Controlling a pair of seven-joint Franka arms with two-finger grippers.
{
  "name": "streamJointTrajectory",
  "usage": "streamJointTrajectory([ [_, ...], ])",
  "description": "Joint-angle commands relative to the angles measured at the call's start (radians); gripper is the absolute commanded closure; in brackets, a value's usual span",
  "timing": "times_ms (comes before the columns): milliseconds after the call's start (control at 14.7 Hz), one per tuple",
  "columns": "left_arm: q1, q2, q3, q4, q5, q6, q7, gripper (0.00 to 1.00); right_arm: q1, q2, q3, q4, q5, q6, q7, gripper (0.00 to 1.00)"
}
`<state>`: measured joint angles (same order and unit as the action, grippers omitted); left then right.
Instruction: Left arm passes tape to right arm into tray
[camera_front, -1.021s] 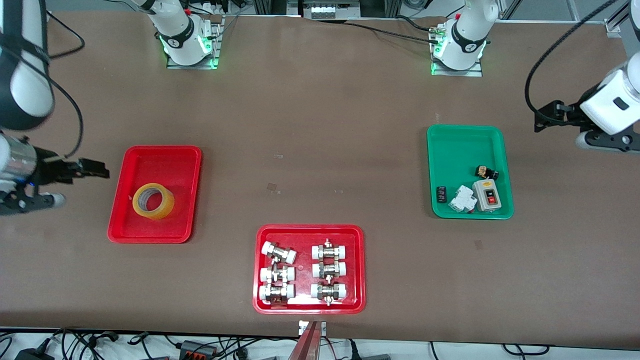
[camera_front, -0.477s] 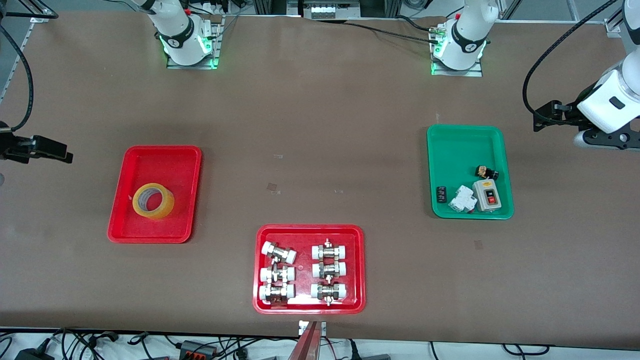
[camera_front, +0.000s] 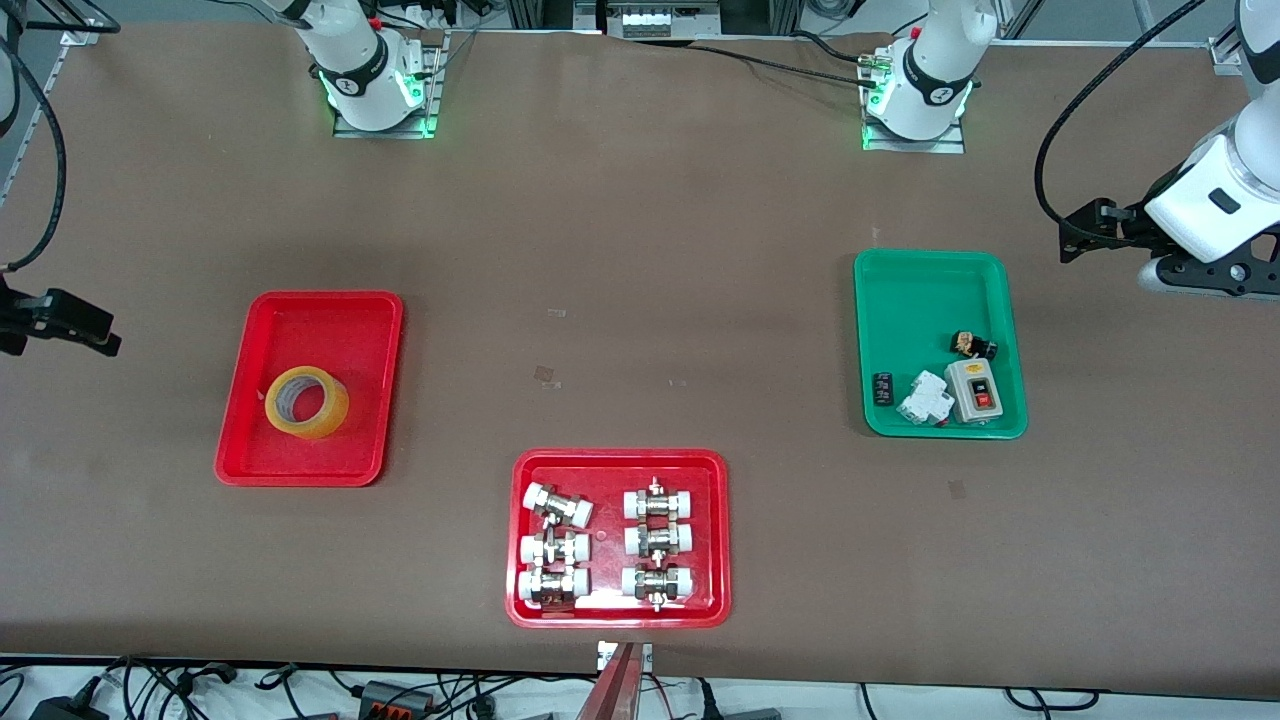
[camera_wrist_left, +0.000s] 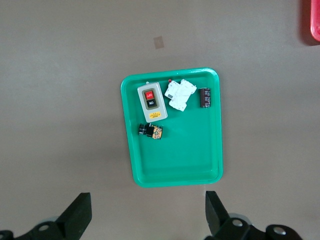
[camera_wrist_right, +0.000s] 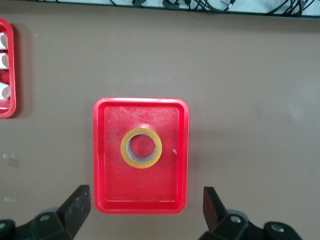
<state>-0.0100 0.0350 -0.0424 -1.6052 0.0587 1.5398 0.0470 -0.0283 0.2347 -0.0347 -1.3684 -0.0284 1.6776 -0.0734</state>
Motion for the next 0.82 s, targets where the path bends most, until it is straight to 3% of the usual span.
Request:
streamJointTrajectory([
  [0, -0.005, -0.017, 0.004, -0.005, -0.014, 0.006, -0.001, 0.0, 0.004, -0.162, 0.007, -0.219, -0.015, 0.05, 0.015, 0.0],
  [272, -0.005, -0.017, 0.004, -0.005, -0.014, 0.003, 0.002, 0.0, 0.005, -0.245, 0.009, -0.322, -0.015, 0.069, 0.015, 0.0],
  [477, -0.004, -0.015, 0.004, -0.005, -0.016, 0.003, 0.004, 0.0, 0.001, -0.328, 0.006, -0.467, -0.013, 0.158, 0.014, 0.0],
  [749, -0.004, -0.015, 0.004, -0.005, -0.016, 0.003, 0.004, 0.0, 0.001, -0.33, 0.006, -0.443, -0.01, 0.123, 0.023, 0.0],
])
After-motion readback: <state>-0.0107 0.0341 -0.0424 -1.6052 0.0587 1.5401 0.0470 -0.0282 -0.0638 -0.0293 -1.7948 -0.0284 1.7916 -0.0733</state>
